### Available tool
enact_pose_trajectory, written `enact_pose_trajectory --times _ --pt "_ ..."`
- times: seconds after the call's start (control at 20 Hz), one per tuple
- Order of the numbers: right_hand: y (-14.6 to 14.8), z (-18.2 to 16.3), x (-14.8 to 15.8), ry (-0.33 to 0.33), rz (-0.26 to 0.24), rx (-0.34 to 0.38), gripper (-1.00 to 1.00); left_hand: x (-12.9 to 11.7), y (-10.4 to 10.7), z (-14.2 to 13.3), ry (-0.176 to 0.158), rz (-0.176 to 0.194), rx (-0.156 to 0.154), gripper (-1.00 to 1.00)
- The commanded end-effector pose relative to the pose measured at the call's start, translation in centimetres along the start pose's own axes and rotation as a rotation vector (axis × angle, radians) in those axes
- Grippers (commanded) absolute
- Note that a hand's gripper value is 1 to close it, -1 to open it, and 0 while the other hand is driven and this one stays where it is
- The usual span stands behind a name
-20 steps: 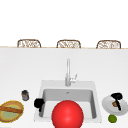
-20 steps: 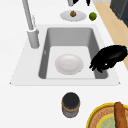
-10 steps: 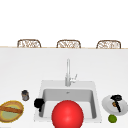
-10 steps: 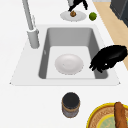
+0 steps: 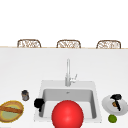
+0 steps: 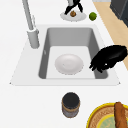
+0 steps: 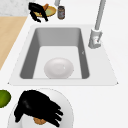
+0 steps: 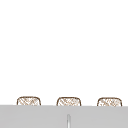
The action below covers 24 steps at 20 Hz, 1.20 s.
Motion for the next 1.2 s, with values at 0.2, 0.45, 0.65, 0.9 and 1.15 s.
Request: enact_pose_trajectory --times 0.2,0.45,0.65,0.9,1.15 --pt "0.8 -3.1 -0.7 -0.01 0.005 0.027 -1.0 0.0 0.0 0.0 0.0 0.0 0.0 0.0" --pt "1.8 -3.9 -0.5 -0.003 0.0 0.015 -1.0 0.0 0.0 0.0 0.0 0.0 0.0 0.0" --pt "1.4 -3.9 -0.5 -0.003 -0.001 -0.003 -1.0 0.0 0.0 0.0 0.0 0.0 0.0 0.0" --pt "0.8 -1.5 -0.4 0.007 0.006 -0.047 -1.0 0.0 0.0 0.0 0.0 0.0 0.0 0.0" --pt "1.1 -1.2 -0.6 -0.003 0.005 -0.032 -1.0 0.0 0.0 0.0 0.0 0.0 0.0 0.0"
